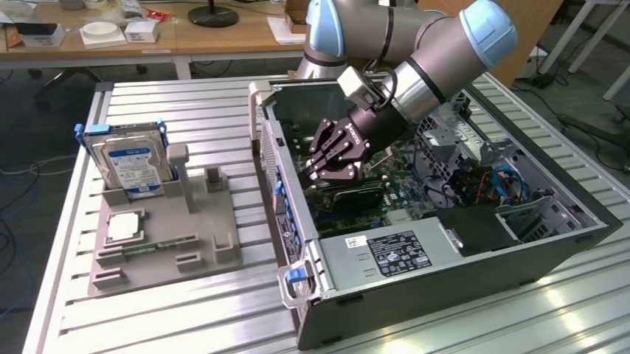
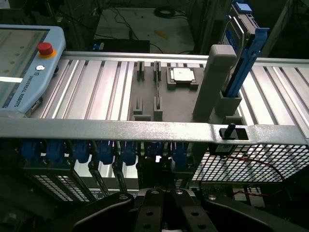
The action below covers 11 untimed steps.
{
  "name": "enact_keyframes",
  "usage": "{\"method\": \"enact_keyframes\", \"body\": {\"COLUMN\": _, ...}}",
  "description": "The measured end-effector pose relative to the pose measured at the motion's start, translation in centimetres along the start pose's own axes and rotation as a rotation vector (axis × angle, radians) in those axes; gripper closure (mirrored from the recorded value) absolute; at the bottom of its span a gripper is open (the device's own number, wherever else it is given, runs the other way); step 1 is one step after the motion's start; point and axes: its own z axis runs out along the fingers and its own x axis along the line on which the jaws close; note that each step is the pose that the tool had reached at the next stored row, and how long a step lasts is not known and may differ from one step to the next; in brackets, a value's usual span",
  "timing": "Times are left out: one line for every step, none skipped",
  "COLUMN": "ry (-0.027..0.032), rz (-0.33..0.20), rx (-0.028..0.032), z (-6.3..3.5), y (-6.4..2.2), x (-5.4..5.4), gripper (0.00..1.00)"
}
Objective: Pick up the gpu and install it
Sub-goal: 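Press down on the gpu until it lock into place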
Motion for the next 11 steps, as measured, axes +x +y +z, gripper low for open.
{"method": "enact_keyframes", "body": {"ry": 0.0000, "rz": 0.000, "rx": 0.0000, "z": 0.00, "y": 0.00, "x": 0.00, "gripper": 0.90}}
{"method": "enact_keyframes", "body": {"ry": 0.0000, "rz": 0.000, "rx": 0.0000, "z": 0.00, "y": 0.00, "x": 0.00, "gripper": 0.90}}
{"method": "enact_keyframes", "body": {"ry": 0.0001, "rz": 0.000, "rx": 0.0000, "z": 0.00, "y": 0.00, "x": 0.00, "gripper": 0.90}}
{"method": "enact_keyframes", "body": {"ry": 0.0000, "rz": 0.000, "rx": 0.0000, "z": 0.00, "y": 0.00, "x": 0.00, "gripper": 0.90}}
{"method": "enact_keyframes", "body": {"ry": 0.0000, "rz": 0.000, "rx": 0.0000, "z": 0.00, "y": 0.00, "x": 0.00, "gripper": 0.90}}
{"method": "enact_keyframes", "body": {"ry": 0.0000, "rz": 0.000, "rx": 0.0000, "z": 0.00, "y": 0.00, "x": 0.00, "gripper": 0.90}}
{"method": "enact_keyframes", "body": {"ry": 0.0000, "rz": 0.000, "rx": 0.0000, "z": 0.00, "y": 0.00, "x": 0.00, "gripper": 0.90}}
{"method": "enact_keyframes", "body": {"ry": 0.0000, "rz": 0.000, "rx": 0.0000, "z": 0.00, "y": 0.00, "x": 0.00, "gripper": 0.90}}
{"method": "enact_keyframes", "body": {"ry": 0.0000, "rz": 0.000, "rx": 0.0000, "z": 0.00, "y": 0.00, "x": 0.00, "gripper": 0.90}}
{"method": "enact_keyframes", "body": {"ry": 0.0000, "rz": 0.000, "rx": 0.0000, "z": 0.00, "y": 0.00, "x": 0.00, "gripper": 0.90}}
{"method": "enact_keyframes", "body": {"ry": 0.0000, "rz": 0.000, "rx": 0.0000, "z": 0.00, "y": 0.00, "x": 0.00, "gripper": 0.90}}
